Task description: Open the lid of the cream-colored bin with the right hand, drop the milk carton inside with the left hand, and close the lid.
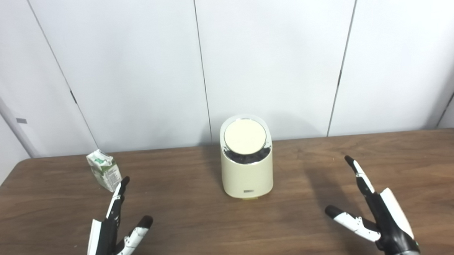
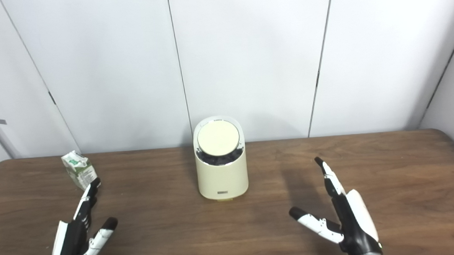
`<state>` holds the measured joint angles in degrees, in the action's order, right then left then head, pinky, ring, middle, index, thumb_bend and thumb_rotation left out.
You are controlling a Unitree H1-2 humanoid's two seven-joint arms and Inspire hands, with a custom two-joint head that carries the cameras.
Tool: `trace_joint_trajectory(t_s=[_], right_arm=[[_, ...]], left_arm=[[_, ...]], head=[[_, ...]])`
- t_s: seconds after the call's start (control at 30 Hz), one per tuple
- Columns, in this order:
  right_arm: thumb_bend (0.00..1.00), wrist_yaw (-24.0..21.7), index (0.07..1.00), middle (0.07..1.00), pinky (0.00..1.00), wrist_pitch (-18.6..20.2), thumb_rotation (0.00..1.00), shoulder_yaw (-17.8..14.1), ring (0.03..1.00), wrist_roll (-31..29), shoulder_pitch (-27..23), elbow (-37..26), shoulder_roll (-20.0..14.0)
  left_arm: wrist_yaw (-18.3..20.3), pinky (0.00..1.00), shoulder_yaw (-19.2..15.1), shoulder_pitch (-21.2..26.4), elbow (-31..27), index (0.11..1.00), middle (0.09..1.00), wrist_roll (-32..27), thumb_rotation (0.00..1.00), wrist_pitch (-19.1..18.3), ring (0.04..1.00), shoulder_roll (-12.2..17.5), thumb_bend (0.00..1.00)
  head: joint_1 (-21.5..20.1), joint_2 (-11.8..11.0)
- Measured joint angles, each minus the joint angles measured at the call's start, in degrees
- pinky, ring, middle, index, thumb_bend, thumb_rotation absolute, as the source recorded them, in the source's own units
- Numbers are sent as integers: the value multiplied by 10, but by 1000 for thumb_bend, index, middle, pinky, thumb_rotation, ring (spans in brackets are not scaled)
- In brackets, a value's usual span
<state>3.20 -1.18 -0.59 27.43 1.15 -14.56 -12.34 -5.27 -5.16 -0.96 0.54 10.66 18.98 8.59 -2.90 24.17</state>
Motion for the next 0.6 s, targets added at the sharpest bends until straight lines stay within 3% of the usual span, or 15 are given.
trace_joint_trajectory(t_s=[0.13, 0.23, 0.37, 0.6], right_arm=[[716, 20, 839, 1000, 1000, -12, 817, -2, 1000, 19, 1, 18, -5], [729, 31, 766, 1000, 1000, -28, 749, -5, 1000, 15, 1, 21, -4], [757, 40, 695, 996, 1000, -42, 555, -9, 1000, -2, 1, 22, 0], [780, 41, 715, 989, 1000, -60, 492, -15, 1000, -21, 1, 27, 2]], left_arm=[[0, 1000, 0, 0, 0, 1000, 1000, 0, 701, 0, 1000, 0, 818], [0, 1000, -1, 0, 0, 1000, 1000, 0, 676, -1, 1000, 0, 820], [1, 1000, -1, 0, 0, 1000, 1000, -1, 660, -1, 1000, 0, 816], [2, 1000, -1, 0, 0, 1000, 1000, -9, 656, -1, 1000, 0, 801]], head=[[0, 1], [0, 2], [1, 2], [0, 2]])
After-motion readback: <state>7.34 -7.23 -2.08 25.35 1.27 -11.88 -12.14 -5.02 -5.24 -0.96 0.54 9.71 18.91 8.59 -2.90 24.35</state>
